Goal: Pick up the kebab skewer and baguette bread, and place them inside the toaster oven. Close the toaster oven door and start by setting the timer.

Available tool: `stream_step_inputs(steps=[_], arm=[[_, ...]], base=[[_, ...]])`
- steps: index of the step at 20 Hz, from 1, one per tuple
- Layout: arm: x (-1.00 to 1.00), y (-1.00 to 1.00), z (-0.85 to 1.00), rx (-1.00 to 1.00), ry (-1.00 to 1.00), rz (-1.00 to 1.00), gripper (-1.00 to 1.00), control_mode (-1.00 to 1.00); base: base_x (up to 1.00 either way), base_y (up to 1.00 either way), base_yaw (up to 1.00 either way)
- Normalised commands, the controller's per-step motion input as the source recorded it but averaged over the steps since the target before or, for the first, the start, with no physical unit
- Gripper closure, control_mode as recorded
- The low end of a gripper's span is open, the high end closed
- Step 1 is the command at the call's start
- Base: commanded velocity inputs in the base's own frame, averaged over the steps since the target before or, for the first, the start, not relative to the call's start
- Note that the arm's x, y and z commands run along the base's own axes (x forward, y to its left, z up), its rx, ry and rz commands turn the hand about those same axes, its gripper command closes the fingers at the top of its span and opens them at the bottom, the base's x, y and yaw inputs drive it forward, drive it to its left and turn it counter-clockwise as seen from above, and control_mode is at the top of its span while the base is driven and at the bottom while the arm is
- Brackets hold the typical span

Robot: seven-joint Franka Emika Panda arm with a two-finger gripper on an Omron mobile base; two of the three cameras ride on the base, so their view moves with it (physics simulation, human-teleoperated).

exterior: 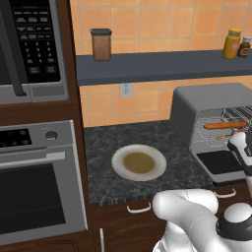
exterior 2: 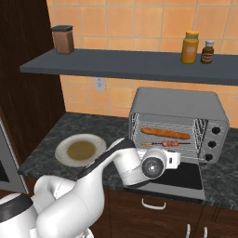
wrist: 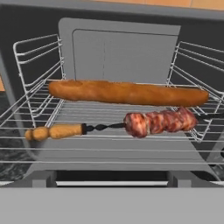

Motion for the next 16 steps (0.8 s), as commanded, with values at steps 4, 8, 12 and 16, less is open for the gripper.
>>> stream_step_inputs(steps=[4,8,12,16], arm=[[0.03,0.0,-0.02,0.0,0.0,0.0,-1.0,-1.0],[0.15,0.0,-0.01,0.0,0.0,0.0,-1.0,-1.0],[0.02,0.0,-0.13,0.0,0.0,0.0,-1.0,-1.0],[0.0,0.0,-0.11,0.0,0.0,0.0,-1.0,-1.0]], base=[[0.0,0.0,0.0],[0.0,0.0,0.0],[0.0,0.0,0.0],[0.0,0.0,0.0]])
